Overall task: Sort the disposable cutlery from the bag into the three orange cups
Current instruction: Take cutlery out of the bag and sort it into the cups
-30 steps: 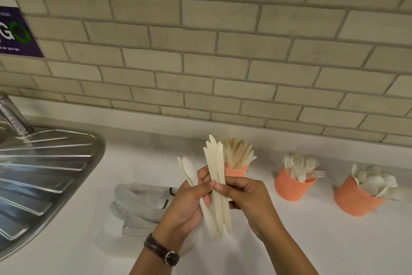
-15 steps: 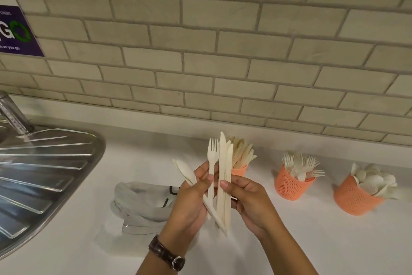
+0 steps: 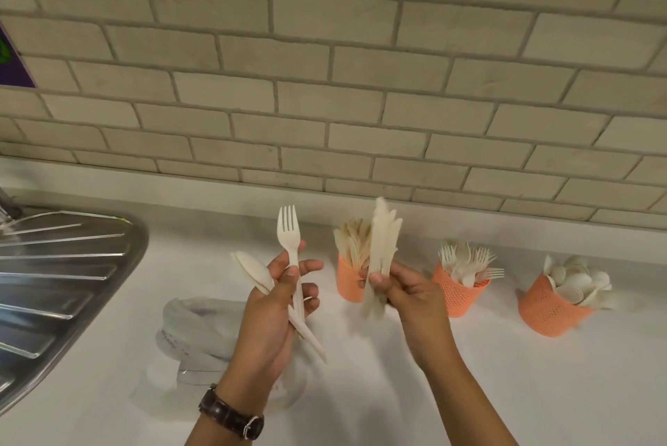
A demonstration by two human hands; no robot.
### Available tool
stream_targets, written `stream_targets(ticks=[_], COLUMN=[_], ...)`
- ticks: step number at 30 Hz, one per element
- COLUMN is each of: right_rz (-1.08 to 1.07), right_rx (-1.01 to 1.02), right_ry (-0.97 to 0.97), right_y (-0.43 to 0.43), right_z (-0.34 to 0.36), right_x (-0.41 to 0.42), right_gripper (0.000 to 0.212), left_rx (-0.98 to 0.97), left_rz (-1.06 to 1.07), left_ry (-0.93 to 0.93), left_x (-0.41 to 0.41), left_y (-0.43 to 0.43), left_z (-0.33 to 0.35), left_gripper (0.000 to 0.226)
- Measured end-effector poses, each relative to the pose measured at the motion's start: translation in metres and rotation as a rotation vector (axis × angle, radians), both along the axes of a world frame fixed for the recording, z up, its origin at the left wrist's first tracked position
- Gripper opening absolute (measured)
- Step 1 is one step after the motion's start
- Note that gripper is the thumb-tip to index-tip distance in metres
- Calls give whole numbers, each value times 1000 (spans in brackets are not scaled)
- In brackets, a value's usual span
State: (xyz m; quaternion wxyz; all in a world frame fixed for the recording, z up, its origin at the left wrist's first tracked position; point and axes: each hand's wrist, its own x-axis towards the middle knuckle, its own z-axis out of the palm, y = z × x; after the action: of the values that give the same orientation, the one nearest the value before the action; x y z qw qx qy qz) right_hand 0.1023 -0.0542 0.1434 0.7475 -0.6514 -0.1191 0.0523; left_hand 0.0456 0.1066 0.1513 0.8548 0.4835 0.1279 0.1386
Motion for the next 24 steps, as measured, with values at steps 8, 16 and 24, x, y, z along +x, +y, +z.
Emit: stream_targets(ticks=[8,16,24], right_rz=[-455,-514,-404], right_rx=[-779,-706,-187], right_ry=[-1413,-1378,-300], right_y=[-40,-46,-5], right_z=[10,14,-2], right_x=[17,19,12], right_gripper=[37,19,20], left_rx=[-84,-75,-92], left_rz=[87,75,65], left_ry=[-58,-67,-51], left_x=[-1,-2,-4], left_y=[18,15,15], left_z=[1,1,0], left_gripper=[31,32,33])
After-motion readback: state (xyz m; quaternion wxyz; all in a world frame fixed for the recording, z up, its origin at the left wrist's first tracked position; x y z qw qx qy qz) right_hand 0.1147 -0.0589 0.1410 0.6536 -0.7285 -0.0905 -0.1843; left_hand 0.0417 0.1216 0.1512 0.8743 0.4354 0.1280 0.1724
